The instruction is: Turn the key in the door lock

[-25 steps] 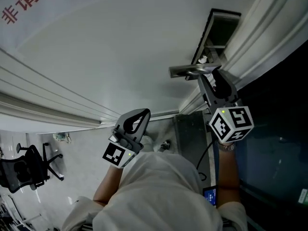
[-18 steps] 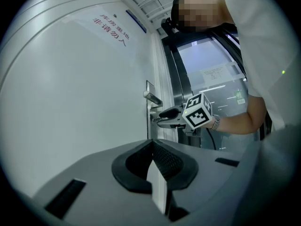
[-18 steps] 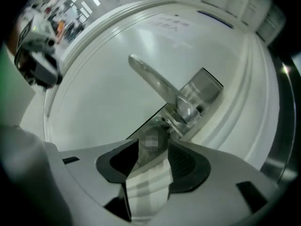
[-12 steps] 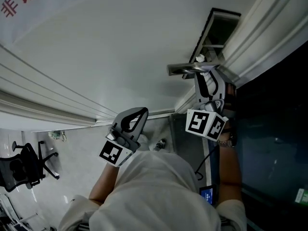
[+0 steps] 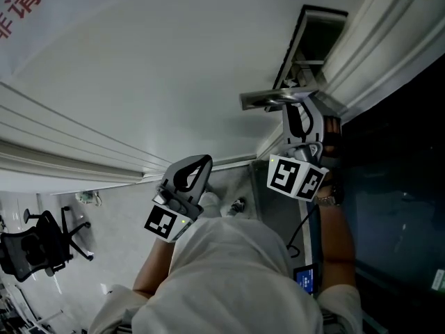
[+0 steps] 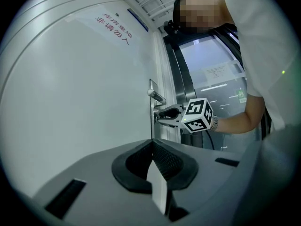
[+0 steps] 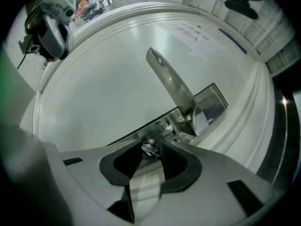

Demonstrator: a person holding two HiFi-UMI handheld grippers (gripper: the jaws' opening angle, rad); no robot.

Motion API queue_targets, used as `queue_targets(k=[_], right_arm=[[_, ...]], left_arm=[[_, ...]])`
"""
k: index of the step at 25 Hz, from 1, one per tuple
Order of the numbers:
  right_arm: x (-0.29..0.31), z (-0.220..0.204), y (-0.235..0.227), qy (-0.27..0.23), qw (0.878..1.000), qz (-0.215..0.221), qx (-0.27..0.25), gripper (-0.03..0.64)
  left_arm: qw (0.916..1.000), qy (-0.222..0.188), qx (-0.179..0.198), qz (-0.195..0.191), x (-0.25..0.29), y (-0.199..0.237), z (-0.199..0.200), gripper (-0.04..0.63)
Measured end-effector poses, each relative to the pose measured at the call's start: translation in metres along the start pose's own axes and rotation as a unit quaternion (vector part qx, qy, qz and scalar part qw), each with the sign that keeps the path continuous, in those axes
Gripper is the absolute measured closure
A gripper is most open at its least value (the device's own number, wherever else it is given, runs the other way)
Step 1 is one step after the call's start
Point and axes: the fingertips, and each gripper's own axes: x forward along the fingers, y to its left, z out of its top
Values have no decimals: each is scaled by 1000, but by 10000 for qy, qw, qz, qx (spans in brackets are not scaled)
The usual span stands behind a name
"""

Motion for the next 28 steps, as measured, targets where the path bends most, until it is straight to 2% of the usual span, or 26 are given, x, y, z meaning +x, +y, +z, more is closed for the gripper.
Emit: queue_targets(k=[3,6,9,11,12,13,14,15,16,17,19,20,24,25,26,28], right_arm=[[0,0,-3,17,9957,124,922,499],[1,1,-5,-74,9820,238,1874,499],[1,0,-10,-206,9537,382,2976,499],[2,-2,-12,-270,9237,581,3776,500],[2,-3,-13,-308,9033,721,4218,500],[3,-5,-13,-347,8774,880,4703,505],[3,-7,-13,-382,8459,1037,5218,516],[4,-9,-13,-407,8126,1161,5697,600],[4,-11,-14,-416,7846,1237,6061,600],[4,-12,-14,-414,7656,1266,6294,600],[4,-13,-14,-424,7359,1292,6633,600],[4,-14,-14,-443,7141,1337,6857,600],[6,-18,-15,-590,6065,1639,7757,598],[6,-21,-14,-563,5759,1679,7981,598],[6,-25,-12,-505,5370,1701,8247,598],[6,-28,-9,-507,4505,1786,8733,598]], left_arm=[[10000,-24,9,-7,1,0,2,589],[10000,-32,1,-2,2,1,2,589],[10000,-25,-3,-7,3,0,2,589],[10000,-35,9,-26,4,-1,2,589],[10000,-37,23,-46,5,-2,1,589],[10000,-28,40,-61,5,-2,0,589],[10000,-22,47,-60,5,-2,0,589],[10000,-41,41,-51,6,-3,1,589],[9999,-86,37,-54,6,-4,3,589],[9999,-146,40,-70,7,-5,4,589],[9999,-142,28,-66,7,-6,5,589],[10000,-86,13,-44,6,-6,4,589],[9999,-58,47,-81,3,-6,0,589],[9999,-66,48,-72,3,-6,1,589],[10000,-71,39,-41,3,-5,2,589],[10000,-69,10,27,3,-4,3,589]])
